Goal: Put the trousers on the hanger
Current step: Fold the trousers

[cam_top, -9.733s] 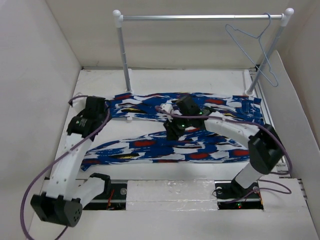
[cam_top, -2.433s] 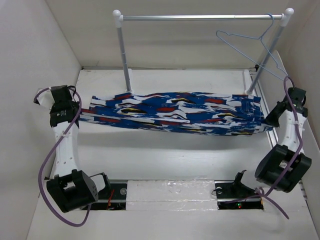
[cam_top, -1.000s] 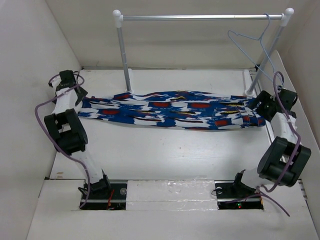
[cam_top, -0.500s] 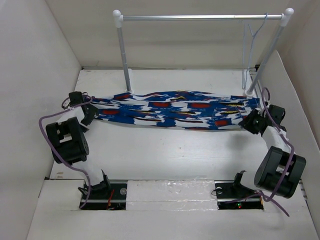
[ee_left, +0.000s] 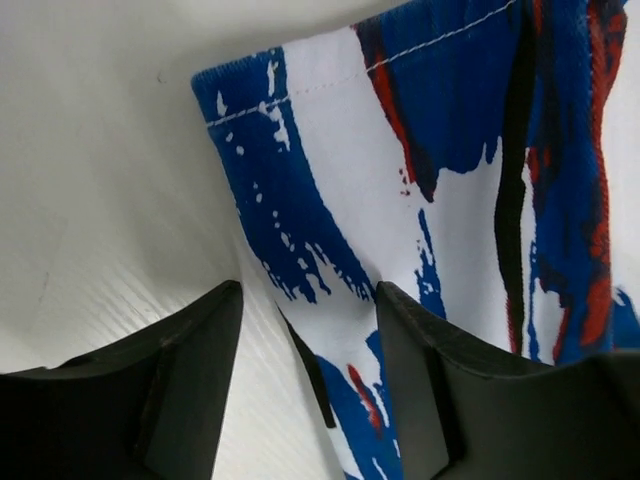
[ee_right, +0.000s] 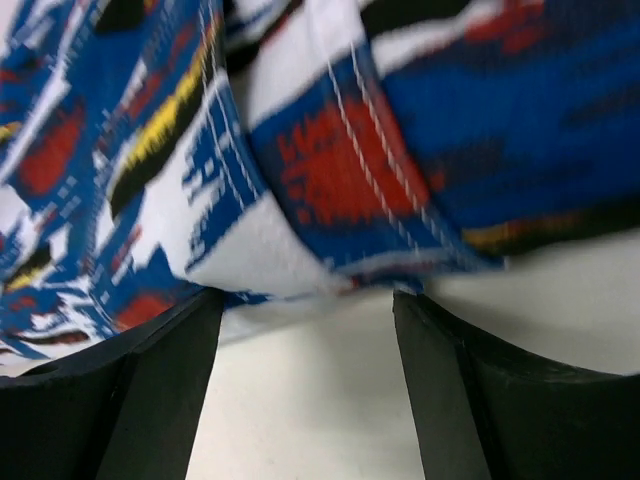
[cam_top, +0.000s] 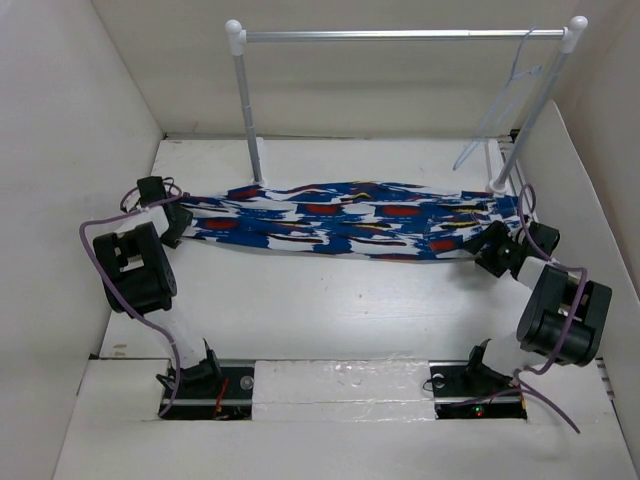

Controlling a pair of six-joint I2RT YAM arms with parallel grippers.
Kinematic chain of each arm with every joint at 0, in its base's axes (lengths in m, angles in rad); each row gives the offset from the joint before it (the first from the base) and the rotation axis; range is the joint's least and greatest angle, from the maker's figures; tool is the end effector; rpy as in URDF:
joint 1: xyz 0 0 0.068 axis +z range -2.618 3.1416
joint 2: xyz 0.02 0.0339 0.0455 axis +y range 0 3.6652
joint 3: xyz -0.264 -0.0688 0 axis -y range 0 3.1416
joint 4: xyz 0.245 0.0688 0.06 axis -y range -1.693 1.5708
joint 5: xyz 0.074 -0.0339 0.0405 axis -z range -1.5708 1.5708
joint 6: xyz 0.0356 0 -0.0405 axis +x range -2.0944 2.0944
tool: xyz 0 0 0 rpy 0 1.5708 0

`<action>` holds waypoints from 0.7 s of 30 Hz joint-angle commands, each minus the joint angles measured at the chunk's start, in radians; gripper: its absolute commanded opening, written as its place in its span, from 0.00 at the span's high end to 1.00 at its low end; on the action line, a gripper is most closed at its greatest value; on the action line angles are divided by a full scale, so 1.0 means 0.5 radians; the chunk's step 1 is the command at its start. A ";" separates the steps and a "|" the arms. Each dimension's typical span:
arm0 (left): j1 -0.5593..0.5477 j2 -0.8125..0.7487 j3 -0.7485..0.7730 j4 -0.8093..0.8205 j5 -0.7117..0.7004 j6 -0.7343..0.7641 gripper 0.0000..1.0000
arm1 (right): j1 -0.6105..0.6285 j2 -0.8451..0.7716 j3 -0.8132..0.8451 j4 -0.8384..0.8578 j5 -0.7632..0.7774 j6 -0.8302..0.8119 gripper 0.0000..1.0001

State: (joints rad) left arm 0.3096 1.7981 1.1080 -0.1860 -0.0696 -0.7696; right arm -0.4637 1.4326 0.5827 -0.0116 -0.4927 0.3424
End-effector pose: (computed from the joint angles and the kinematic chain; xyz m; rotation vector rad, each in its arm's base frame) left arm 0.3581 0.1171 0.1769 -1.2839 2.0838 -0.1190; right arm 0.2392 -0.1008 0.1506 0.7222 2.2530 0.5384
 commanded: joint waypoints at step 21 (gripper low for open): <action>0.001 0.221 0.153 -0.355 -0.667 0.401 1.00 | 0.087 0.031 0.225 -0.311 0.390 -0.156 1.00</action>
State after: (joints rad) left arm 0.2825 1.9099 1.2491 -0.2569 -0.2047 -0.6430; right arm -0.4164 1.5257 0.6842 -0.0357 -0.3962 0.3939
